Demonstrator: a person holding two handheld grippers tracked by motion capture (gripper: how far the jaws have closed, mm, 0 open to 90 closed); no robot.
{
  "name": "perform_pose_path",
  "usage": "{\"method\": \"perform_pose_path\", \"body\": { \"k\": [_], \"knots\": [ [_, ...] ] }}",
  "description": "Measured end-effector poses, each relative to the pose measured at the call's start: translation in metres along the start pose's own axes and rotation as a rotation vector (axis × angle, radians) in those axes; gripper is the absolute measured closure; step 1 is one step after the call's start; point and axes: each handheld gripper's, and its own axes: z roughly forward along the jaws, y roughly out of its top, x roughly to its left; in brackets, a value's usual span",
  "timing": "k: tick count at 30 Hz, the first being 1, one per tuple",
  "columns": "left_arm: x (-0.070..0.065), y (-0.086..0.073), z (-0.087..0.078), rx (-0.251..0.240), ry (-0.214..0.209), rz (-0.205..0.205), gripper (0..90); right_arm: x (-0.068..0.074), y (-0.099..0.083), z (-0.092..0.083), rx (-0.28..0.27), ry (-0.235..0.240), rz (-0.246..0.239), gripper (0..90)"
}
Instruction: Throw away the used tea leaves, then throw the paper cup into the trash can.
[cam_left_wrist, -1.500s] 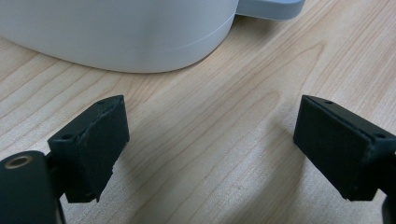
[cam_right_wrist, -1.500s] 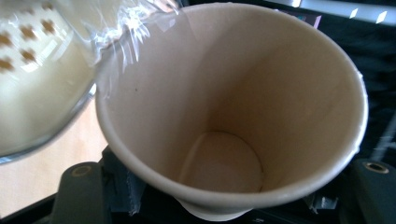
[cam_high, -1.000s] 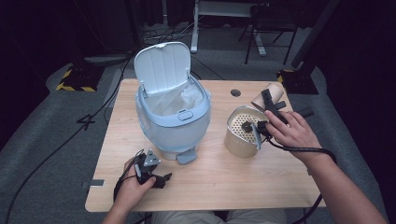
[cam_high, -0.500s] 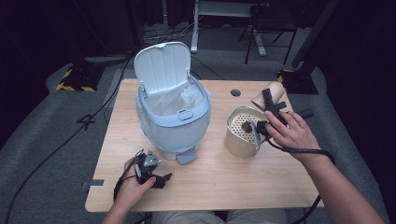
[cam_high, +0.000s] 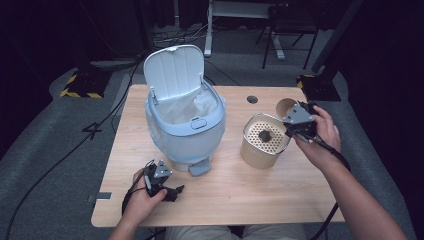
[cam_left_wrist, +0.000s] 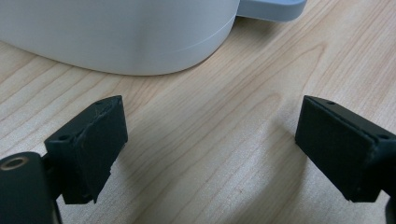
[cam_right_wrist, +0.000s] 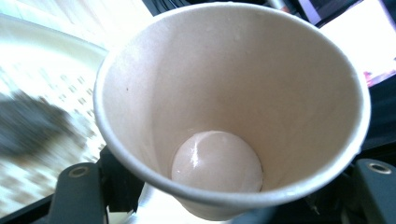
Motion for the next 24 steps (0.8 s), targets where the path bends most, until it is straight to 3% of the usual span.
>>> {"method": "perform_pose_path", "body": {
  "k": [1,4,8,10,14,15,24],
  "knots": [
    [0.000,0.000,0.000,0.002,0.004,0.004,9.4,-0.006,-0.002,-0.002,-0.021,0.057,0.110,29.4],
    [0.000,0.001,0.000,0.002,0.003,0.005,9.2,-0.011,-0.005,-0.004,-0.016,0.095,0.208,29.4],
    [0.000,0.001,0.001,0.001,0.003,0.006,9.0,-0.018,-0.011,-0.004,-0.044,0.233,0.409,29.3],
    [0.000,0.001,0.001,0.001,0.003,0.006,9.0,-0.021,-0.011,-0.005,-0.077,0.283,0.474,29.2],
    [0.000,0.001,0.001,0.002,0.008,0.005,9.2,-0.024,-0.008,-0.007,-0.119,0.333,0.512,29.1],
    [-0.001,0.000,0.000,0.001,0.012,0.003,9.4,-0.026,-0.005,-0.007,-0.135,0.364,0.518,28.9],
    [-0.001,-0.006,-0.006,0.001,0.002,0.017,10.1,-0.031,0.014,-0.009,-0.194,0.435,0.474,28.4]
  ]
}}
